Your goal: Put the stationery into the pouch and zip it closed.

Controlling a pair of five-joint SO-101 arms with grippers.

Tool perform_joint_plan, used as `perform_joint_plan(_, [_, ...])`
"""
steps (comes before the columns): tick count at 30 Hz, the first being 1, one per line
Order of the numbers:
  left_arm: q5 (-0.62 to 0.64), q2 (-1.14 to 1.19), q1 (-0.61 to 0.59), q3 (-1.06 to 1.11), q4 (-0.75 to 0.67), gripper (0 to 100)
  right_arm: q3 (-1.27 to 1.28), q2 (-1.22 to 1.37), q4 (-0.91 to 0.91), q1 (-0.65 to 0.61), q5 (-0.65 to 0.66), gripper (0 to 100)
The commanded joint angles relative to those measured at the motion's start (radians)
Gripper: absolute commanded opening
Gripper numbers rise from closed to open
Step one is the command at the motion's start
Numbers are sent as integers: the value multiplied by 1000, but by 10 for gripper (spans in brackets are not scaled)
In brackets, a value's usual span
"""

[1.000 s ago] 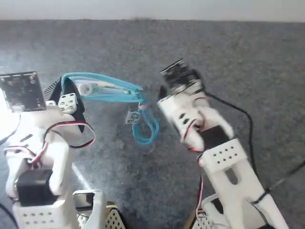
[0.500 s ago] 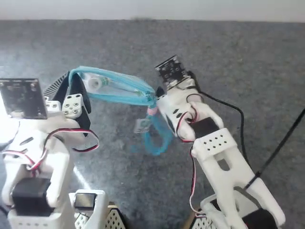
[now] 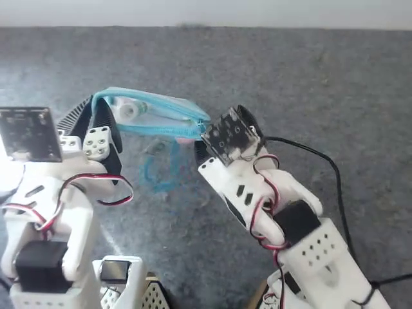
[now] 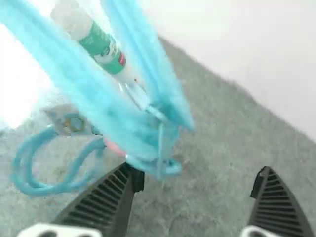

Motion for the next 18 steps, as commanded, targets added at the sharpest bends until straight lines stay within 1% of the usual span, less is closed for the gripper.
perform_joint_plan(1, [12, 0, 6, -64, 11, 10, 5, -36, -39, 10, 20, 340])
perform_joint_plan(5, [12, 0, 20, -65, 17, 10, 80, -36, -148, 56, 123, 340])
perform_joint_plan(8, [12, 0, 94, -65, 37, 10, 118, -36, -211, 50, 161, 340])
perform_joint_plan(10, [12, 0, 130, -65, 43, 10, 123, -38, -225, 42, 167, 340])
perform_joint_plan(13, [12, 0, 147, -65, 44, 10, 127, -38, -220, 39, 170, 340])
perform_joint_plan(18, [5, 0, 147, -59, 95, 10, 207, -45, -223, 41, 273, 340])
